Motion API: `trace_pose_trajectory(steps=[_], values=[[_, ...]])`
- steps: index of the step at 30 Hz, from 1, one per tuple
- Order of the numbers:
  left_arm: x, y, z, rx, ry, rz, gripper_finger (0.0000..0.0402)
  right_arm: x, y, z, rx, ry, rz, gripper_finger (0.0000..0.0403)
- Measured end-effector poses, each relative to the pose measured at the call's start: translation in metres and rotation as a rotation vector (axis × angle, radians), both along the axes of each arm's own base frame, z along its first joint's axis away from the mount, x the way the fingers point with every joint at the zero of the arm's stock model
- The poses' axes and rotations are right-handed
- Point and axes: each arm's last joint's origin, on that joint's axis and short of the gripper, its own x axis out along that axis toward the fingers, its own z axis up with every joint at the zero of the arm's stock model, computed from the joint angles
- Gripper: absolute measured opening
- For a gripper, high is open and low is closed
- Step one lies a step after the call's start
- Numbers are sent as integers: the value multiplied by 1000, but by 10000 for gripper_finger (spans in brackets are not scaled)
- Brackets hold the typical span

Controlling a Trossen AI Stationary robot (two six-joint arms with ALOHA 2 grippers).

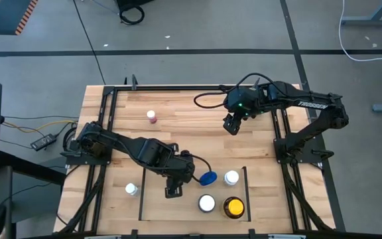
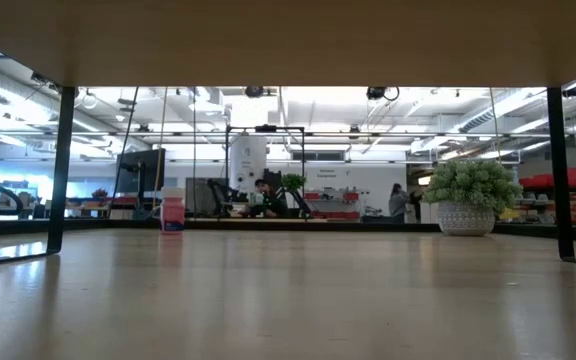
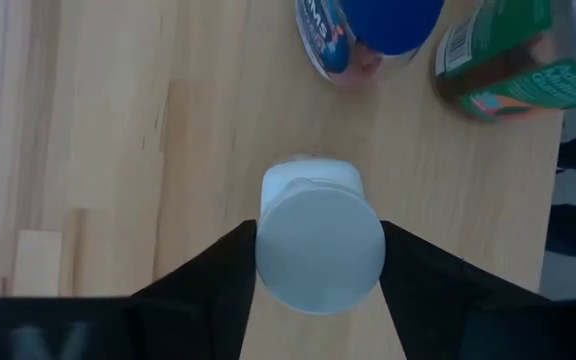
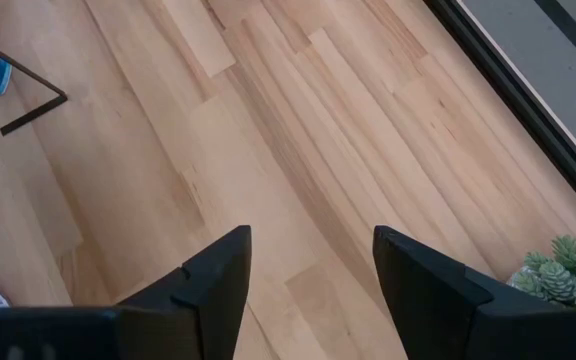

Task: Pick and place medicine bottles onto shelf by color
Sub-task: Put the top white and blue medicine bottle on the shelf

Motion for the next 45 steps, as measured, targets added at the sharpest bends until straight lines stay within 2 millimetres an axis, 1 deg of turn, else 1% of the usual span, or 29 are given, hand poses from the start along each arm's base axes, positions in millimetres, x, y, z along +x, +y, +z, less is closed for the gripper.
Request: trace_pose_trajectory(steps=[4, 10, 13, 23, 30, 36, 40, 45], values=[[0, -1, 0, 0, 0, -2, 205, 0, 0, 0, 0, 0, 0, 218], [-1, -2, 0, -33, 15, -17, 191, 0, 0, 0, 2, -1, -4, 218], [-1, -2, 0, -35, 15, -18, 191, 0, 0, 0, 6, -3, -10, 218], [-1, -2, 0, -41, 17, -5, 243, 0, 0, 0, 11, -5, -19, 218], [-1, -2, 0, -42, 17, 0, 262, 0, 0, 0, 11, -5, -19, 218], [-1, -4, 0, -109, 41, -27, 258, 0, 0, 0, 11, -5, -19, 218], [-2, -4, 0, -108, 41, -29, 253, 0, 0, 0, 11, -5, -19, 218], [2, 4, 0, -90, 34, -19, 250, 0, 0, 0, 11, -5, -20, 218]])
